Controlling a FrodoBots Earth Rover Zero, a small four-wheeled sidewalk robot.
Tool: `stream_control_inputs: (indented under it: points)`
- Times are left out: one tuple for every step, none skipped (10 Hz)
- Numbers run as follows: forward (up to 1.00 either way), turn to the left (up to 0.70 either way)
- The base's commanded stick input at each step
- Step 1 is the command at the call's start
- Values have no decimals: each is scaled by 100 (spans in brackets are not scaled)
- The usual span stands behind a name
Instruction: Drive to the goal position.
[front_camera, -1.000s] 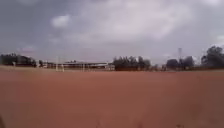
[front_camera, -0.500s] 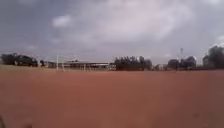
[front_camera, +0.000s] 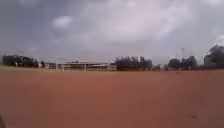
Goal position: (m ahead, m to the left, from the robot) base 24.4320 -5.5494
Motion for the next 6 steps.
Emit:
stream_control_inputs:
  points:
    - [70, -35]
    - [70, -35]
    - [70, -35]
    - [70, -35]
    - [70, -35]
    - [70, -35]
